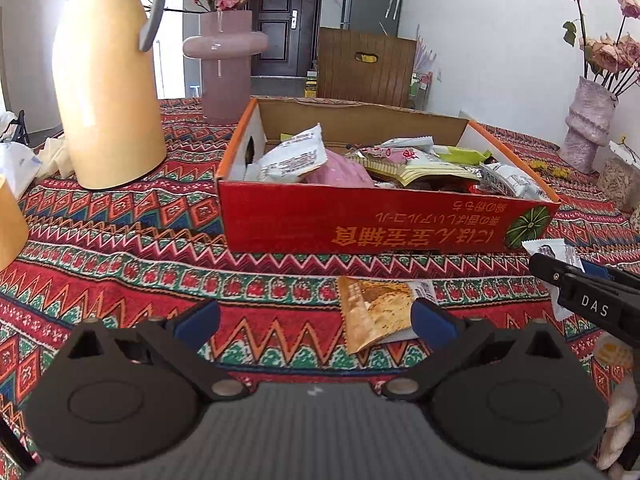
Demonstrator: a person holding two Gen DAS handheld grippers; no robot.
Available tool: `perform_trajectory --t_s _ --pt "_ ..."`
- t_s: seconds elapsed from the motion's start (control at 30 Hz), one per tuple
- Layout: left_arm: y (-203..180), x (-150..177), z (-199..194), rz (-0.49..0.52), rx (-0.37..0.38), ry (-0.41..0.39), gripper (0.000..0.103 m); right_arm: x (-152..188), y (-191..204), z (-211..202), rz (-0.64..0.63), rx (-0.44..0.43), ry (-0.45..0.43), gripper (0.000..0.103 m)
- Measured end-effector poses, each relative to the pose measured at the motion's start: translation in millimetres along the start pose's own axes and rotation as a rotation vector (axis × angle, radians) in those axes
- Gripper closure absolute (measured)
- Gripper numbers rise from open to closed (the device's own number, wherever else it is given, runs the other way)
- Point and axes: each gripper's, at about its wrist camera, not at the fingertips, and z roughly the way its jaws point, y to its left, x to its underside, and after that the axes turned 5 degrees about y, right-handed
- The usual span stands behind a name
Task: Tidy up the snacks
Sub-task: 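Grasp the orange cookie packet with the left gripper while the right gripper holds its packet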
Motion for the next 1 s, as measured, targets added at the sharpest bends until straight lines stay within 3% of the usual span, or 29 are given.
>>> perform_trajectory --t_s 0.5,0.6,0.67,0.83,1.0 --pt "-46 -10 52 0.041 -0.032 0.107 0.001 5 -2 1 0.018 -0.003 -0.003 0.061" --pt "-49 -7 55 0.058 -0.022 0.105 0.016 5 -2 2 0.021 -0.004 0.003 0.061" --pt "-51 -6 50 0.075 0.004 0.087 0.037 5 -2 2 0.019 -0.006 0.000 0.061" --pt "-51 -1 43 0.088 0.034 0.069 0.046 6 1 0 0.008 -0.003 -0.015 0.061" --pt "-47 1 27 0.093 0.054 0.025 0.047 7 4 -5 -0.008 -0.009 -0.042 0.061"
